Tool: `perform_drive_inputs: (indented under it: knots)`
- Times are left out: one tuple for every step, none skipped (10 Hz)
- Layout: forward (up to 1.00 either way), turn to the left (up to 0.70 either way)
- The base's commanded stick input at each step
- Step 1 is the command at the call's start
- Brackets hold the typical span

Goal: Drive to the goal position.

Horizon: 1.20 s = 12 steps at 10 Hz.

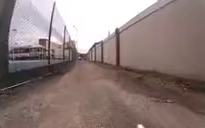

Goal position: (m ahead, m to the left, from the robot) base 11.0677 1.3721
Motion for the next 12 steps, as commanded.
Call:
perform_drive_inputs:
  knots:
    - [0.7,0.07]
    - [0.7,0.29]
    - [0.7,0.35]
    - [0.7,0.0]
    - [0.7,0.0]
    - [0.7,0.0]
    - [0.7,0.11]
    - [0.7,0.3]
    - [0.7,0.28]
    - [0.7,0.19]
    - [0.7,0.06]
    - [0.7,0.0]
